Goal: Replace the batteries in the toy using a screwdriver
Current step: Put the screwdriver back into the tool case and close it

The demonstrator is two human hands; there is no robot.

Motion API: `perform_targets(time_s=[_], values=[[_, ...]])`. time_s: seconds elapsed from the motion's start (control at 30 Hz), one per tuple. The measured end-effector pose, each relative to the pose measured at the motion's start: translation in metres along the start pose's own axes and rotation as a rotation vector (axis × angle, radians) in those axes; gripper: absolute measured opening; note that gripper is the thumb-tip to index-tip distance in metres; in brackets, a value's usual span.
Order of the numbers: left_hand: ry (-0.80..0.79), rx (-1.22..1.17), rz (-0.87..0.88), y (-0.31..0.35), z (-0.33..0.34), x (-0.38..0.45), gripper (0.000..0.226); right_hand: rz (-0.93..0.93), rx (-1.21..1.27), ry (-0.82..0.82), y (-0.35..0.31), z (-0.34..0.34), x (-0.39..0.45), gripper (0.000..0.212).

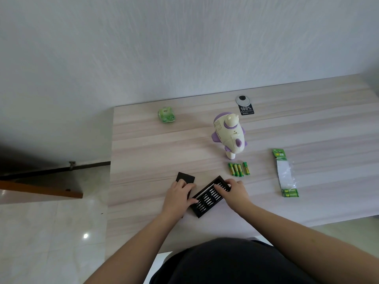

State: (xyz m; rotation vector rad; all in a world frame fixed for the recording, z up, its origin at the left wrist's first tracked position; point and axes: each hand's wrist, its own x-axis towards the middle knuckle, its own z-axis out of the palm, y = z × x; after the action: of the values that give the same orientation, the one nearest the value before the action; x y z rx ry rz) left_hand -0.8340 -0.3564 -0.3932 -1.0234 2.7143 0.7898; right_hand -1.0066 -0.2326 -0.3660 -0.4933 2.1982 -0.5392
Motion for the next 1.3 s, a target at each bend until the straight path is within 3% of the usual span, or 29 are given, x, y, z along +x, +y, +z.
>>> perform_targets(time_s=[0.37, 0.6, 0.77, 1.0, 1.17, 1.3], values=[[0.038, -0.011, 0.077, -0.004, 0.0, -0.001, 0.046, 0.038, 0.006, 0.044, -0.014, 0.002, -0.01, 0.052], [0.212, -0.032, -0.037, -0.009, 0.006, -0.007, 0.038, 0.068, 0.284, 0.059, -0.009, 0.005, -0.01, 0.029], [0.172, -0.018, -0.141, -0.015, 0.013, -0.008, 0.055, 0.083, 0.427, 0.012, -0.005, 0.001, -0.016, 0.025], [0.159, -0.004, -0.13, -0.014, 0.021, -0.013, 0.071, 0.086, 0.519, -0.009, 0.004, -0.002, -0.022, 0.026], [0.121, -0.18, -0.151, -0.013, 0.016, -0.014, 0.093, 0.073, 0.56, 0.02, 0.011, -0.009, -0.023, 0.021], [0.143, -0.247, -0.191, -0.008, 0.012, -0.016, 0.089, 0.056, 0.563, 0.029, 0.016, -0.02, -0.023, 0.019]])
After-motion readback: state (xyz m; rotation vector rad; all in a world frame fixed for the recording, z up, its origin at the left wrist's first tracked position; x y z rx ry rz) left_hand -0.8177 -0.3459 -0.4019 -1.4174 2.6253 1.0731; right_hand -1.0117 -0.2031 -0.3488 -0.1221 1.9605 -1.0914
